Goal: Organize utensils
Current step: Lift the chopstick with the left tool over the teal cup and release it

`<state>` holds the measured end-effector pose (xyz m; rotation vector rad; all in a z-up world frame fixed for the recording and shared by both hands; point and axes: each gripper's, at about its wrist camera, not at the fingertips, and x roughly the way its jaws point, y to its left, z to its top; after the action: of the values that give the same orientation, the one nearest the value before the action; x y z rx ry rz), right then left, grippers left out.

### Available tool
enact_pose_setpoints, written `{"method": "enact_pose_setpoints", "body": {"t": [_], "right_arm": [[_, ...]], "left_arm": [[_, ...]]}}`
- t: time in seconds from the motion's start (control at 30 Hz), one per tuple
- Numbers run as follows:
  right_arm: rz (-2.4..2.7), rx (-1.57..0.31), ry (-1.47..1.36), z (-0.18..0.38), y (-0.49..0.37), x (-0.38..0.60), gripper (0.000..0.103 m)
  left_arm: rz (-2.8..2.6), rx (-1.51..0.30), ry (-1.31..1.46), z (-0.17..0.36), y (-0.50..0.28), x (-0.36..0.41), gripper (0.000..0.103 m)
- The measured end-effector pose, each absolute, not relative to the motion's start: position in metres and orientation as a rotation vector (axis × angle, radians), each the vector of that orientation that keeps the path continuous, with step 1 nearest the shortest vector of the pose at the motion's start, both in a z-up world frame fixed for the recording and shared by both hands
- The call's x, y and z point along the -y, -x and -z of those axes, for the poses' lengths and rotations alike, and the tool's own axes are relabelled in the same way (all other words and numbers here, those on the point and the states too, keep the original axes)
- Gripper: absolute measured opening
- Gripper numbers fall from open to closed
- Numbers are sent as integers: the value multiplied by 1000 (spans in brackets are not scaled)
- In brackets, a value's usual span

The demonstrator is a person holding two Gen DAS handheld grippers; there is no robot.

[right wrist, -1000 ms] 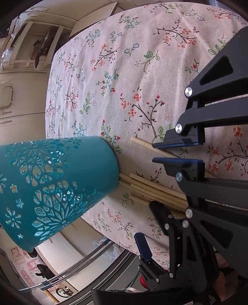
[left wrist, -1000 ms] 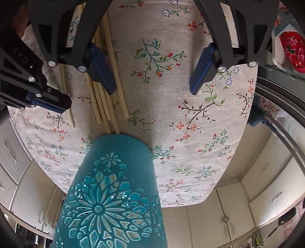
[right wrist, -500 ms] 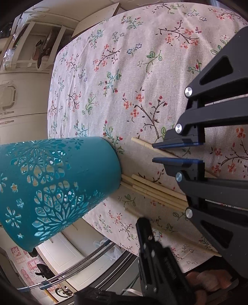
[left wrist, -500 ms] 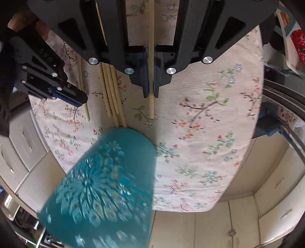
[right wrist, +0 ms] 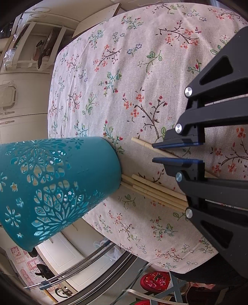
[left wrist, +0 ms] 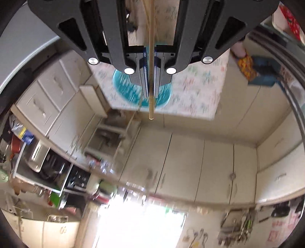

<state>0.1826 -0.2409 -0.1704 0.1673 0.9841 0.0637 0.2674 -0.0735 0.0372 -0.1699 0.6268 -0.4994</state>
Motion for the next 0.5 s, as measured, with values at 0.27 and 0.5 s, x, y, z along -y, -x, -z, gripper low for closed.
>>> {"method": "enact_pose_setpoints", "body": {"t": [0.27, 0.5], "right_arm": [[-62, -983, -155, 170, -180, 239, 10], [-65, -977, -153, 169, -179, 239, 11]], "left_arm": [[469, -370, 163, -92, -291, 116, 5], [374, -310, 172, -64, -326, 145, 5]]}}
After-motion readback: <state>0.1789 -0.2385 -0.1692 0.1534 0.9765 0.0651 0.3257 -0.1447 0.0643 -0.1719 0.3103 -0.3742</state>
